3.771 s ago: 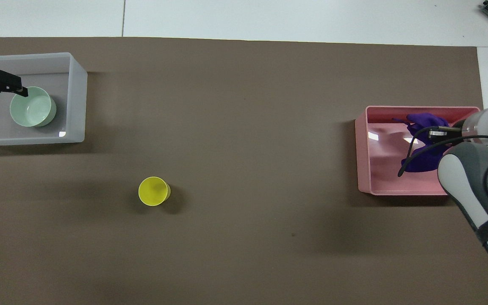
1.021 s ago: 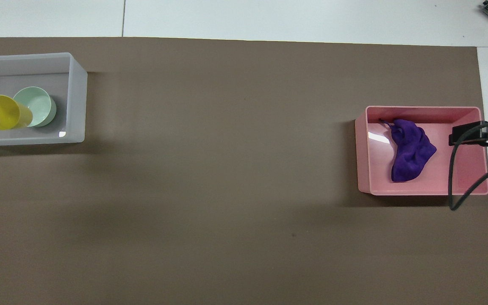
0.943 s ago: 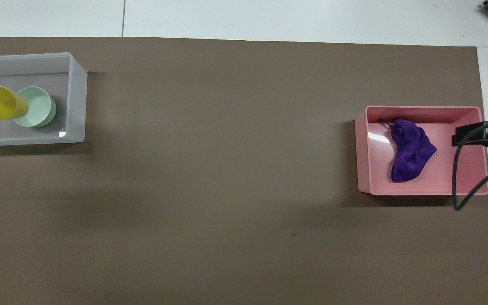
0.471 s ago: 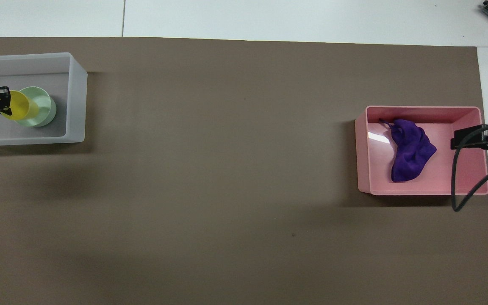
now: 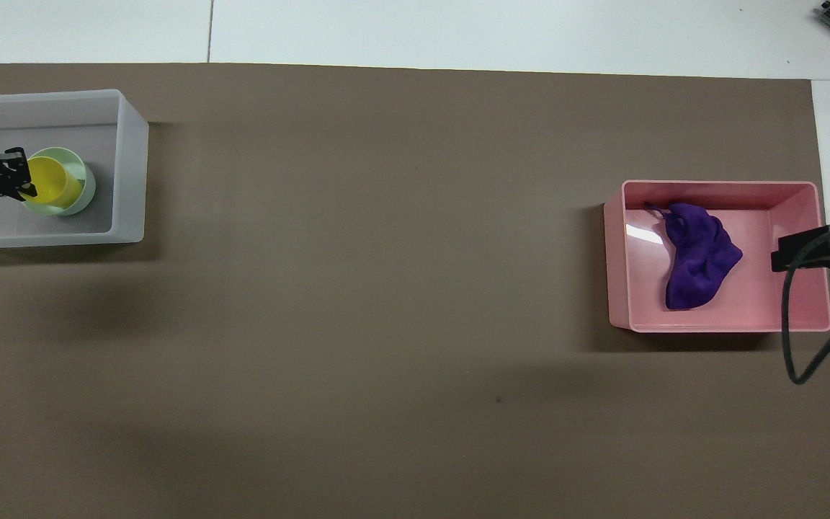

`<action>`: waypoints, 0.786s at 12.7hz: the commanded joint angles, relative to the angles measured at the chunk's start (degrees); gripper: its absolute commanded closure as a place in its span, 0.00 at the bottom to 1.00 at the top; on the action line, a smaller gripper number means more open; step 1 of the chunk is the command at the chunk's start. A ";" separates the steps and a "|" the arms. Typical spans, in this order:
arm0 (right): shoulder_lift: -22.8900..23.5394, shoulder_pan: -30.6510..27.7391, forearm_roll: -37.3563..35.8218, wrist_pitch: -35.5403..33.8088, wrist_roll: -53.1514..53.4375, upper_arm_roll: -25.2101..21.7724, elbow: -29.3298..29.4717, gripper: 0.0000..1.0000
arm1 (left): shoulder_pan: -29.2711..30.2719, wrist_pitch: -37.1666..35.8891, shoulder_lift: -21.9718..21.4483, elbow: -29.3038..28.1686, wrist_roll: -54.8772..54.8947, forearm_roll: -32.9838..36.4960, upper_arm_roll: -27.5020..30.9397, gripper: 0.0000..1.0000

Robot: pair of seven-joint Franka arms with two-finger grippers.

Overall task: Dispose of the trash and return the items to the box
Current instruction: 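Release the yellow cup into the green bowl and withdraw the left gripper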

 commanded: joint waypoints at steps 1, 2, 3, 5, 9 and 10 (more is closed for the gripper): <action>-0.02 -0.16 0.84 1.88 -1.11 0.39 -0.52 0.00 | 0.63 -1.19 -0.74 1.12 0.98 -0.92 -0.27 0.00; -0.02 -0.16 0.84 1.88 -1.02 0.39 -0.52 0.00 | 0.45 -1.37 -2.57 1.21 1.85 -0.83 -0.27 0.00; -0.02 -0.16 0.84 1.88 -1.11 0.39 -0.61 0.00 | 0.10 -1.46 -4.07 1.21 2.73 -0.66 -0.27 0.00; -0.11 -0.16 0.84 1.97 -1.02 0.39 -0.79 0.00 | -0.42 -3.72 -7.50 1.12 7.98 -0.48 -0.27 0.00; -0.20 -0.16 0.93 1.97 -1.02 0.39 -1.14 0.00 | -8.40 -15.76 -15.67 1.21 11.36 10.57 -0.79 0.00; -0.37 -0.16 0.93 1.97 -1.02 0.39 -1.31 0.00 | -10.95 -18.74 -17.86 1.04 10.83 10.16 -0.79 0.00</action>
